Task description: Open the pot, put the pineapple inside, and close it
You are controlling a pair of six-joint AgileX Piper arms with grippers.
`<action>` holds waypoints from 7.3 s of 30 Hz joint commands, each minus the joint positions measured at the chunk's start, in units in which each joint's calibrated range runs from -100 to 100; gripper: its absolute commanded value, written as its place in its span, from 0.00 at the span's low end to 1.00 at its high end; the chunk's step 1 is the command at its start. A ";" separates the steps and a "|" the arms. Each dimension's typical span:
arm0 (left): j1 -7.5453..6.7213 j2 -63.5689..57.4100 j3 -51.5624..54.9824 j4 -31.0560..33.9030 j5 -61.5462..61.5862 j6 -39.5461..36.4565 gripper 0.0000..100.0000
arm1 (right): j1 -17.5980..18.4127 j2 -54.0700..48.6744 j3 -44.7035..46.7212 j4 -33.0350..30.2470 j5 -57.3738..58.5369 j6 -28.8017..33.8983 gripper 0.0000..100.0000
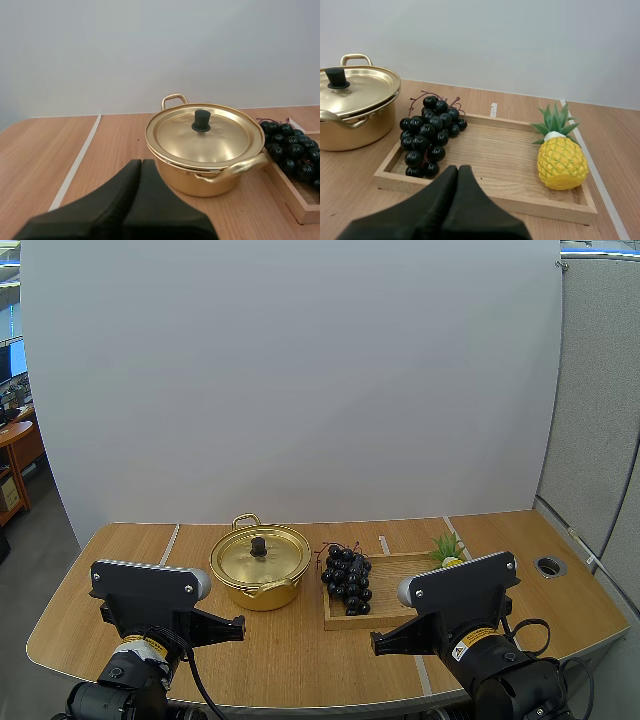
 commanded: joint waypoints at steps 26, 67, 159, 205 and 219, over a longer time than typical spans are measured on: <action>0.13 -0.21 -19.17 0.13 -1.45 -0.90 0.00 | -0.22 -0.39 -21.69 3.67 8.25 0.52 0.00; 0.13 10.21 -40.64 -3.81 37.75 5.47 0.00 | -0.22 4.35 -52.62 -1.20 61.91 0.52 0.00; -4.66 101.52 -77.14 -6.47 50.46 37.76 1.00 | -0.22 20.83 -52.62 -3.76 62.40 1.32 1.00; -4.66 102.30 -84.69 -7.57 63.80 35.18 0.00 | -0.22 20.83 -52.62 -3.76 62.40 1.32 1.00; -4.66 84.82 -107.74 -3.91 65.54 29.70 0.00 | -0.22 20.83 -52.62 -3.76 62.40 1.32 1.00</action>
